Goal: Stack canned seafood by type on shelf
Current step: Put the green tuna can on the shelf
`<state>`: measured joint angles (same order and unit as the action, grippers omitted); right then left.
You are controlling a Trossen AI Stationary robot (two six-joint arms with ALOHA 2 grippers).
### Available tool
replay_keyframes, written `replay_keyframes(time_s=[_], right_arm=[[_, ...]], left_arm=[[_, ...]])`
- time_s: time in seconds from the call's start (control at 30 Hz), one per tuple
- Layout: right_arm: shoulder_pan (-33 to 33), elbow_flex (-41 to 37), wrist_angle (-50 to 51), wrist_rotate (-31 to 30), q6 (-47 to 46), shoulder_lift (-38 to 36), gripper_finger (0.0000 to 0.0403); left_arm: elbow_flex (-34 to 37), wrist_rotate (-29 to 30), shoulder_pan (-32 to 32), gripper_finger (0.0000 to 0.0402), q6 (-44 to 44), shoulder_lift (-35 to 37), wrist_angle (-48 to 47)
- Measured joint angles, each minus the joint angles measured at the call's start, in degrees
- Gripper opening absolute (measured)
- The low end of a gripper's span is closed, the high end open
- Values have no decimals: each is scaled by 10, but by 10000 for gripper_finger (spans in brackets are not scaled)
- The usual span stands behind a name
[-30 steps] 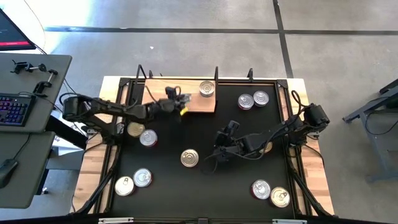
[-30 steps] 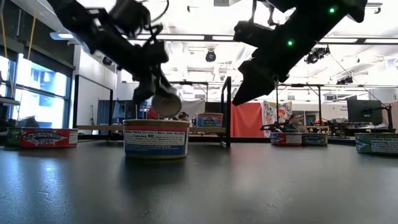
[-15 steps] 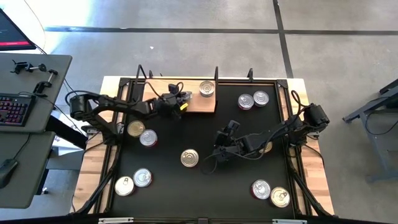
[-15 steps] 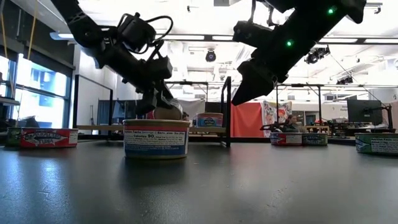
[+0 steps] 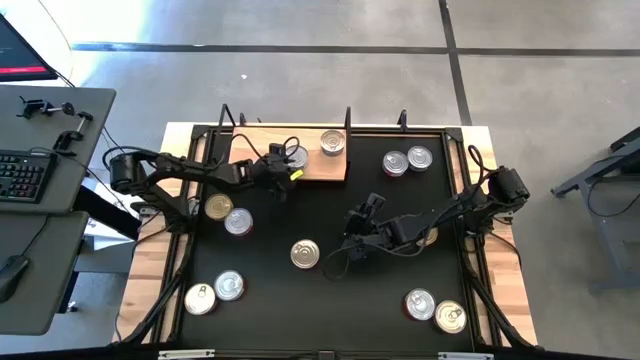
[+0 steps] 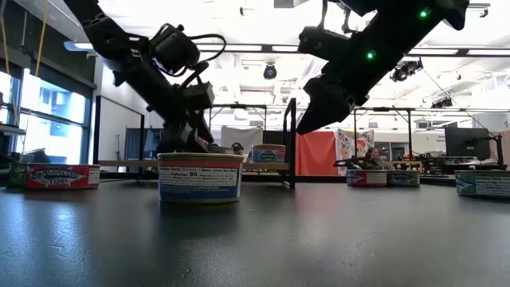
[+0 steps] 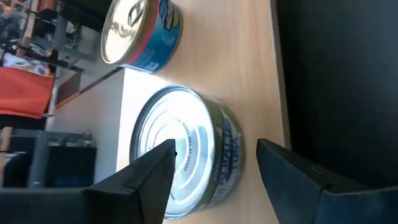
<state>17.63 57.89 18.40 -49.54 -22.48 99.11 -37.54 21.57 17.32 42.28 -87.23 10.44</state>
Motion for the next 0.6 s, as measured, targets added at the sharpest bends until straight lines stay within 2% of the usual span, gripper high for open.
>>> replay_keyframes(time_s=[0.33,0.6], right_arm=[[0,0,-11,0,4,0,193],[0,0,-17,0,5,0,193]], left_arm=[[-39,-157,63,182,-74,3,-67],[-39,-232,136,138,-116,3,-71]])
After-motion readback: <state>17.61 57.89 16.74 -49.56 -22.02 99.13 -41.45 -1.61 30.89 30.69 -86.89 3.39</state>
